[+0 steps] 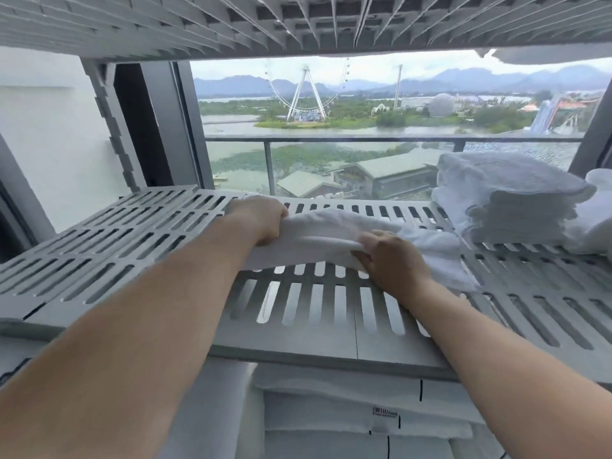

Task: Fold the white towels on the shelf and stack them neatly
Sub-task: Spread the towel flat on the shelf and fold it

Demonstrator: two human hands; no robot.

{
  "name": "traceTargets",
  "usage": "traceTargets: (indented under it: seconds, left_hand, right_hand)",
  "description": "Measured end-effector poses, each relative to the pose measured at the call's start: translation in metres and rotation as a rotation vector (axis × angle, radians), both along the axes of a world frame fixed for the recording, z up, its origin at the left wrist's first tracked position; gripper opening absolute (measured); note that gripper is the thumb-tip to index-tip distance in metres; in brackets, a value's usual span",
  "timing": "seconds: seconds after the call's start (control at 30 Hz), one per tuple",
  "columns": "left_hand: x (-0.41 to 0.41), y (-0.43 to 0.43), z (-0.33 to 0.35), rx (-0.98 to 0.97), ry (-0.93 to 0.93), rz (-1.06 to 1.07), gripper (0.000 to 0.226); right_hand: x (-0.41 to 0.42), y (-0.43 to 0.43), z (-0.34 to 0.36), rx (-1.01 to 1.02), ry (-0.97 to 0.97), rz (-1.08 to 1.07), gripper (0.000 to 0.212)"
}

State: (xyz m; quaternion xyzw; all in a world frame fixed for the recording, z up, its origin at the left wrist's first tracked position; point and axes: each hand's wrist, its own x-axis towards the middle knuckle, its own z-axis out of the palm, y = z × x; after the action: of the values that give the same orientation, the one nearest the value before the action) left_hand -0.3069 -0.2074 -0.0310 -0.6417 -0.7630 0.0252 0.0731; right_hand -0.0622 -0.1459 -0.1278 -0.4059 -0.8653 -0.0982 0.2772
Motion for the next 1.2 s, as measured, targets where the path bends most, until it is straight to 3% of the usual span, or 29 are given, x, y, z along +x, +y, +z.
traceTargets:
  seconds: [0.07,0.13,0.27,0.37,0.43,0.53,0.63,0.73,0.83,1.0,1.2]
  left_hand:
    - [-0.006,-0.007,-0.010,0.246,0.139,-0.060,0.028]
    - [-0.008,-0.013,-0.027,0.392,0.057,-0.190,0.033]
    - [-0.004,-0.015,-0.055,0.138,0.011,-0.233,0.092]
    - [-0.006,-0.010,-0.067,0.108,0.019,-0.221,0.105]
    - [-0.006,-0.006,-0.073,0.142,0.041,-0.219,0.093]
    - [-0.009,-0.001,-0.078,0.269,0.085,-0.260,0.056]
    - [-0.012,-0.002,-0.076,0.334,0.033,-0.287,0.043]
    - [-0.008,-0.007,-0.076,0.317,0.049,-0.282,0.044]
    - [-0.003,-0.015,-0.078,0.260,0.066,-0.244,0.064]
    - [0.006,-0.026,-0.071,0.331,0.114,-0.214,0.057]
    - [0.012,-0.027,-0.055,0.155,0.043,-0.238,0.049]
  right_hand:
    - [-0.016,-0.006,0.001,0.021,0.093,-0.068,0.026]
    - [-0.027,-0.010,0.001,-0.011,0.179,-0.154,0.031]
    - [-0.033,-0.018,-0.001,-0.051,0.234,-0.249,0.038]
    - [-0.036,-0.029,-0.005,-0.022,0.226,-0.258,0.036]
    - [-0.035,-0.035,-0.007,-0.031,0.186,-0.272,0.032]
    - [-0.034,-0.043,-0.010,-0.060,0.145,-0.291,0.017]
    - [-0.031,-0.051,-0.011,-0.027,0.161,-0.328,0.025]
    - [-0.027,-0.058,-0.008,0.001,0.227,-0.341,0.024]
    - [-0.022,-0.065,-0.003,0.023,0.277,-0.349,0.019]
    - [-0.008,-0.074,0.009,0.064,0.380,-0.237,0.019]
    - [0.010,-0.075,0.014,-0.102,0.364,-0.125,0.021]
